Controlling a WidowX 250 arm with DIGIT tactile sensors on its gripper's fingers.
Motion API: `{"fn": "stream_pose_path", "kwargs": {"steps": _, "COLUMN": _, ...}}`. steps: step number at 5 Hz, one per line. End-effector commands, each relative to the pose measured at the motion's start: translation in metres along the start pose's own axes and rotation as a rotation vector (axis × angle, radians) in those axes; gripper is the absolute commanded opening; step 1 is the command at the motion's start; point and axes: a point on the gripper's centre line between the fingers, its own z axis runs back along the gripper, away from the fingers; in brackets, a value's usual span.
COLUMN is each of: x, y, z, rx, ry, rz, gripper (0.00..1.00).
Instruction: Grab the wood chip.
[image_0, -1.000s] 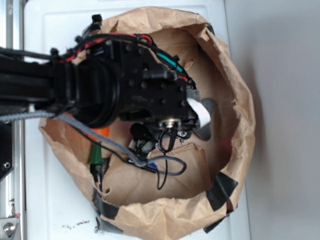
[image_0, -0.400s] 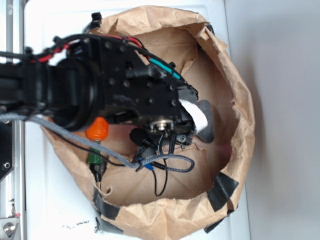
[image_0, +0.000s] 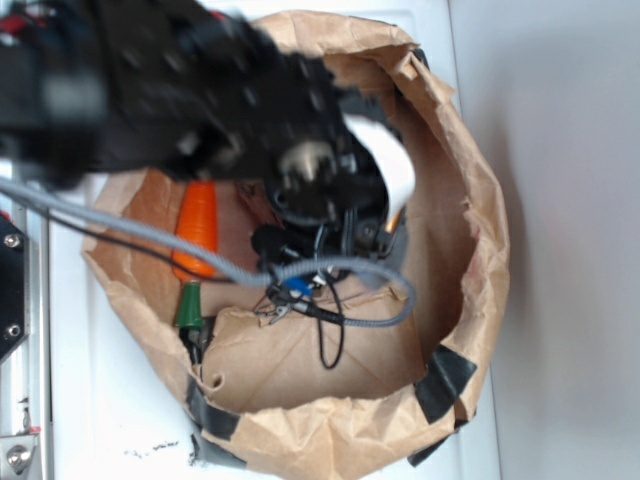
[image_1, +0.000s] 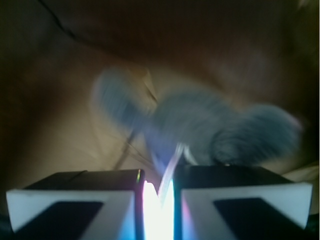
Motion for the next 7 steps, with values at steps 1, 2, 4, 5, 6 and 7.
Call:
{"fn": "stream_pose_path", "kwargs": {"steps": 1, "x": 0.003, "y": 0.015, "z": 0.032, "rx": 0.028, "ry": -0.059, "rz": 0.001, "gripper": 1.00}}
{"fn": "stream_pose_path", "kwargs": {"steps": 2, "x": -0.019, "y": 0.019, "z": 0.017, "rx": 0.054, "ry": -0.016, "rz": -0.025, "gripper": 1.00}}
{"fn": "stream_pose_path", "kwargs": {"steps": 4, "x": -0.040, "y": 0.023, "z": -0.001, "rx": 0.090, "ry": 0.048, "rz": -0.027, "gripper": 1.00}}
{"fn": "stream_pose_path", "kwargs": {"steps": 5, "x": -0.050, "y": 0.025, "z": -0.009, "rx": 0.102, "ry": 0.080, "rz": -0.047, "gripper": 1.00}}
{"fn": "stream_pose_path", "kwargs": {"steps": 6, "x": -0.059, "y": 0.021, "z": -0.020, "rx": 0.116, "ry": 0.110, "rz": -0.080, "gripper": 1.00}}
{"fn": "stream_pose_path", "kwargs": {"steps": 7, "x": -0.060, "y": 0.016, "z": -0.028, "rx": 0.125, "ry": 0.123, "rz": -0.091, "gripper": 1.00}}
